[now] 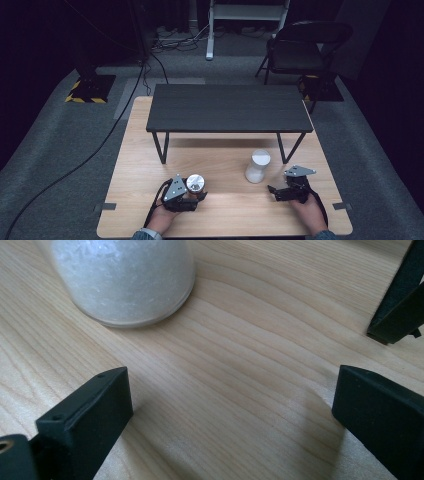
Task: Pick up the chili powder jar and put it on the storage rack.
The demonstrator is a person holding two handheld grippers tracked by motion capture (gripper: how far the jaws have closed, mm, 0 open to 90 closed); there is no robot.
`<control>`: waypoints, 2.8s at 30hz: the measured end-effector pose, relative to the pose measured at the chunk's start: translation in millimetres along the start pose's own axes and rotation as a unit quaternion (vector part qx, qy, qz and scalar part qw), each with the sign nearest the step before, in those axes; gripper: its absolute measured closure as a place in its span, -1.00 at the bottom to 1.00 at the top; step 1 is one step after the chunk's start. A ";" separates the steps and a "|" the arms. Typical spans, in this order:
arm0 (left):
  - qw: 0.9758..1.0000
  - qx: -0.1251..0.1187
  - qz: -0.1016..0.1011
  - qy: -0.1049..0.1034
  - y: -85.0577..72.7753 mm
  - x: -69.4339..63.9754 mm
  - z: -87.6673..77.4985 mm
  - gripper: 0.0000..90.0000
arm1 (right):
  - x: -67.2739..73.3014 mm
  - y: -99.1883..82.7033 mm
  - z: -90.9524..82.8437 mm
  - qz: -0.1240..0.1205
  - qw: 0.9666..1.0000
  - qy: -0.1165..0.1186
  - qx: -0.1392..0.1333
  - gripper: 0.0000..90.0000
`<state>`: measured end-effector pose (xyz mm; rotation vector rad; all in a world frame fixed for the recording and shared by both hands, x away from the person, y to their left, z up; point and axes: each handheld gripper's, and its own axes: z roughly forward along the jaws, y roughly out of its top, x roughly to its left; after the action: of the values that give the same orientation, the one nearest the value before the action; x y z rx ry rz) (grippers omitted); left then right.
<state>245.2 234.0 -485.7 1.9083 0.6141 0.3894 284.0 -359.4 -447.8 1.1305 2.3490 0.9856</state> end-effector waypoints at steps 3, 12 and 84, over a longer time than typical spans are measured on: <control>1.000 0.002 0.000 0.002 0.6 -0.9 0.2 -0.33 | 0.0 0.0 0.0 0.000 1.000 0.000 0.000 -0.95; 1.000 0.005 0.001 0.005 1.6 -2.5 0.6 -0.33 | 0.4 -0.1 -0.1 0.001 1.000 -0.001 0.000 -0.95; 0.993 -0.012 -0.040 0.106 241.3 43.6 21.9 -0.34 | -4.7 1.3 1.4 -0.005 1.000 0.008 -0.001 -0.94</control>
<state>349.9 165.0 -273.9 1.8266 0.8206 0.5494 288.4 -361.9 -447.7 1.1125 2.3638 0.9977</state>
